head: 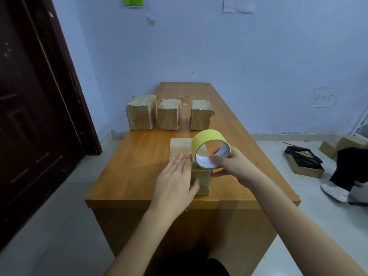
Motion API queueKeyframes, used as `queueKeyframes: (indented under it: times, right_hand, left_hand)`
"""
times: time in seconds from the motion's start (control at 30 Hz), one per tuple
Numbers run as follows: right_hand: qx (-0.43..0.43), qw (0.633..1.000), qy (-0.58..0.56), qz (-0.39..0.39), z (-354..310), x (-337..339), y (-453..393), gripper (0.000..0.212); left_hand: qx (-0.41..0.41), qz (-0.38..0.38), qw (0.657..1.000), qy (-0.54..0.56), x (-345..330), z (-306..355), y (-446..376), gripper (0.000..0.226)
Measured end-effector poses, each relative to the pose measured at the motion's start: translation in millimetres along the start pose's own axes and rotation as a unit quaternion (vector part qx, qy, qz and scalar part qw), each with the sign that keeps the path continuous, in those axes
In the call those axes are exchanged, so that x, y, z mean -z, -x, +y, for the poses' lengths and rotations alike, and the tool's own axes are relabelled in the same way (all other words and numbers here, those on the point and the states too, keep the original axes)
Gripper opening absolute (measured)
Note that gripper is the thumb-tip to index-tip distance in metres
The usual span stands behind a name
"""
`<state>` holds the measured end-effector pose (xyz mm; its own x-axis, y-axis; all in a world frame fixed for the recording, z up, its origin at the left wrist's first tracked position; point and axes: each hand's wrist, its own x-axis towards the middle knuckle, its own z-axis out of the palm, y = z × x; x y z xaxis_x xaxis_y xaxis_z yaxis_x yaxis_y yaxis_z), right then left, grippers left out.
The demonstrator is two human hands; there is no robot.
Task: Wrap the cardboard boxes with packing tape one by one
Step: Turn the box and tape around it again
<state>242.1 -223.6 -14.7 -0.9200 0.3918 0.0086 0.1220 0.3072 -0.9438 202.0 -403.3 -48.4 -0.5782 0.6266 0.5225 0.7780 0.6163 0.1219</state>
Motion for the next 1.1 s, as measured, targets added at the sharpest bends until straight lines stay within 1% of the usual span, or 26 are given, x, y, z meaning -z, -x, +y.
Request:
queueKeyframes:
  times: [0.1, 0.2, 0.27, 0.3, 0.37, 0.4, 0.47, 0.57, 0.67, 0.73, 0.8, 0.9, 0.97, 1.03, 1.1]
  right_hand:
    - [-0.003, 1.0, 0.005, -0.014, -4.8, 2.5, 0.4, 0.01]
    - [-0.02, 0.998, 0.025, -0.053, -13.0, 10.5, 0.2, 0.01]
    - [-0.029, 0.997, 0.004, -0.074, -17.5, 17.0, -0.1, 0.009]
    - [-0.037, 0.996, -0.025, -0.073, -17.6, 21.5, -0.1, 0.009]
    - [-0.061, 0.992, -0.097, -0.051, -12.4, 32.8, 1.0, 0.012]
    - [-0.072, 0.99, -0.117, -0.039, -7.4, 37.5, 2.9, 0.013]
    - [-0.088, 0.988, -0.127, -0.024, 6.7, 41.1, 7.9, 0.012]
    - [-0.089, 0.987, -0.132, 0.003, 20.6, 37.1, 11.6, 0.009]
    - [-0.09, 0.988, -0.124, 0.004, 21.1, 36.1, 11.3, 0.008]
    - [-0.093, 0.992, -0.087, 0.002, 23.7, 38.9, 13.0, 0.009]
    - [-0.101, 0.994, -0.034, 0.018, 33.7, 43.2, 17.0, 0.01]
    - [-0.124, 0.991, 0.036, 0.045, 51.4, 43.8, 22.8, 0.013]
    - [-0.118, 0.987, 0.096, 0.058, 58.4, 37.4, 21.0, 0.013]
    - [-0.095, 0.974, 0.195, 0.067, 62.4, 29.1, 16.1, 0.013]
    - [-0.066, 0.945, 0.314, 0.067, 65.2, 24.8, 12.5, 0.011]
  left_hand:
    - [0.006, 0.01, 1.0, -0.024, -1.8, 2.5, 0.0, 0.054]
    - [0.018, 0.018, 1.0, -0.019, -0.9, 4.6, -0.5, 0.049]
    - [0.016, 0.033, 0.999, -0.018, -1.5, 4.0, -0.4, 0.048]
    - [0.013, 0.035, 0.999, -0.017, -1.1, 3.8, -0.4, 0.048]
    - [0.012, 0.021, 1.0, -0.01, 0.1, 3.7, -0.2, 0.048]
    - [0.011, 0.013, 1.0, -0.01, 0.6, 3.8, -0.3, 0.049]
    - [0.005, 0.007, 1.0, -0.016, 0.9, 3.7, -1.4, 0.05]
    - [0.005, 0.008, 1.0, -0.02, 1.0, 3.5, -2.1, 0.05]
    - [-0.002, 0.001, 1.0, -0.03, 1.8, 1.3, -1.9, 0.05]
    - [-0.002, -0.002, 0.999, -0.032, 2.0, 0.1, -1.3, 0.05]
    - [-0.004, -0.008, 0.999, -0.034, 1.7, -0.2, -1.5, 0.05]
    - [-0.008, -0.006, 1.0, -0.022, -0.8, -1.0, -2.5, 0.051]
    - [-0.013, -0.003, 1.0, -0.023, -2.6, -1.9, -3.2, 0.052]
    - [-0.008, -0.001, 1.0, -0.019, -2.8, -2.8, -3.0, 0.052]
    - [-0.003, -0.002, 1.0, -0.013, -1.8, -3.1, -3.1, 0.053]
